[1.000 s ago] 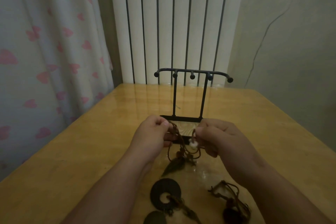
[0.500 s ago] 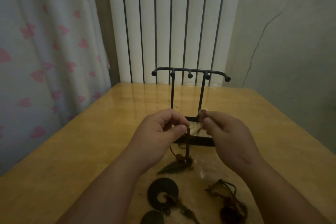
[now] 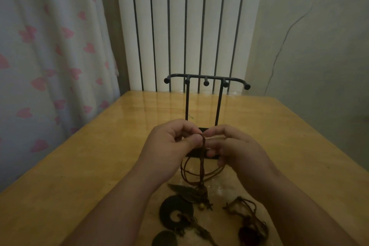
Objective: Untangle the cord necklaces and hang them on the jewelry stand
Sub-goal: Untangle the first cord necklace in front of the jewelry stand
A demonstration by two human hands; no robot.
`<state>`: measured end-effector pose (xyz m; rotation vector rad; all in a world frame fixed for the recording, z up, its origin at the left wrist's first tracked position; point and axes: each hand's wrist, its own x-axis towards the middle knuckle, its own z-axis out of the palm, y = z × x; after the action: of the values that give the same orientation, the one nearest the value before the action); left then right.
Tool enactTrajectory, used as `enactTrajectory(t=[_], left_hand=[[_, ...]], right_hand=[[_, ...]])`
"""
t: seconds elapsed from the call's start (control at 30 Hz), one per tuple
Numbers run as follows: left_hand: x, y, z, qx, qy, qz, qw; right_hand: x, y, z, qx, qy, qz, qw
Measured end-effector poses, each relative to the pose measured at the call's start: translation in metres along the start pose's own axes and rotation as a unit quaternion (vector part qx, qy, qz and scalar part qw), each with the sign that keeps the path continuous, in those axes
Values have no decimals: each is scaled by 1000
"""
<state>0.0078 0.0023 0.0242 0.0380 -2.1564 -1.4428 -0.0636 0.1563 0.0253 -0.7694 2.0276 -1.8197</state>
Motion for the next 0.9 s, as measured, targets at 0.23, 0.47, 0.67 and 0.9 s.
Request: enactTrajectory(t=[0.23, 0.47, 0.67, 0.9], left_hand=[[1, -4, 0, 32, 26, -1, 999], [2, -6, -5, -4, -6, -78, 997], [3, -6, -6, 2, -2, -101, 995], [5, -5, -5, -37, 12, -102, 994]], right_hand=[[-2, 1, 3, -34, -4, 9, 999], [-3, -7, -7, 39, 39, 44, 998], [-3, -8, -10, 37, -6, 73, 997], [-11, -18, -12, -43, -118, 118, 985]])
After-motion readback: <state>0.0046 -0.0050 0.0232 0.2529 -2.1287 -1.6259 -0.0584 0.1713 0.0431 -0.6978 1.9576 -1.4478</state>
